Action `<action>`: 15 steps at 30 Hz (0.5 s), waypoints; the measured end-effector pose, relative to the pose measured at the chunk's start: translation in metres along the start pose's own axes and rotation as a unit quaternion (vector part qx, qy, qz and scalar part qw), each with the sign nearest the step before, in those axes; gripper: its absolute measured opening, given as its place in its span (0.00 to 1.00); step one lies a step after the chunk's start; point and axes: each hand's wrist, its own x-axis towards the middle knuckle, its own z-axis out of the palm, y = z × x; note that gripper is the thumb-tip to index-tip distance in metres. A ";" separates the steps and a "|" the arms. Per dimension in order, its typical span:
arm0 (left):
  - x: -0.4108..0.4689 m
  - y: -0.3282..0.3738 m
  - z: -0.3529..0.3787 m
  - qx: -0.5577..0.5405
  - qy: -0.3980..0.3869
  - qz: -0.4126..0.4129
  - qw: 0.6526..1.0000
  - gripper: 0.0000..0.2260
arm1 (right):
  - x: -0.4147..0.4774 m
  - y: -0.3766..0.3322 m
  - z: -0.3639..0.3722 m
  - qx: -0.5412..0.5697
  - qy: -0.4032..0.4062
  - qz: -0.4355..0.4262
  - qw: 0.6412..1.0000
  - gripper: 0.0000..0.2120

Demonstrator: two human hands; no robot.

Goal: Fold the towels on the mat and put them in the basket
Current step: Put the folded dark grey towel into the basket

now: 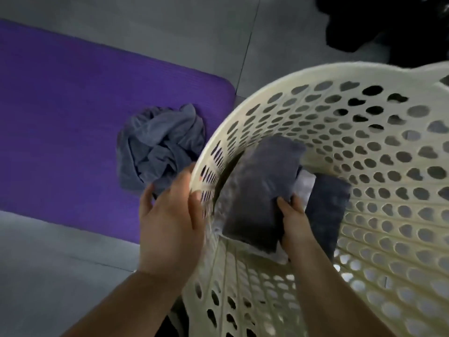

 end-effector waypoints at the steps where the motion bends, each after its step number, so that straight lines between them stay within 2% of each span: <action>1: 0.000 0.000 0.002 -0.008 0.005 0.014 1.000 0.20 | 0.006 0.008 0.005 -0.008 -0.005 -0.003 1.000 0.10; 5: 0.001 0.002 0.005 -0.051 0.030 0.020 0.998 0.16 | 0.025 0.031 0.017 -0.112 0.014 -0.003 0.994 0.20; 7: 0.000 -0.001 0.001 -0.035 0.027 0.031 0.999 0.12 | 0.029 0.032 0.019 -0.150 0.026 0.002 0.988 0.21; 9: 0.000 -0.003 -0.002 -0.021 0.014 0.021 0.999 0.10 | 0.030 0.026 0.017 -0.145 0.034 0.006 0.989 0.21; 13: -0.003 -0.001 -0.002 -0.044 -0.023 0.011 0.999 0.13 | 0.015 0.016 0.018 -0.041 -0.016 0.002 0.999 0.19; 15: -0.003 -0.001 -0.002 -0.034 -0.022 0.014 0.999 0.14 | 0.017 0.017 0.021 -0.074 -0.018 0.019 0.997 0.20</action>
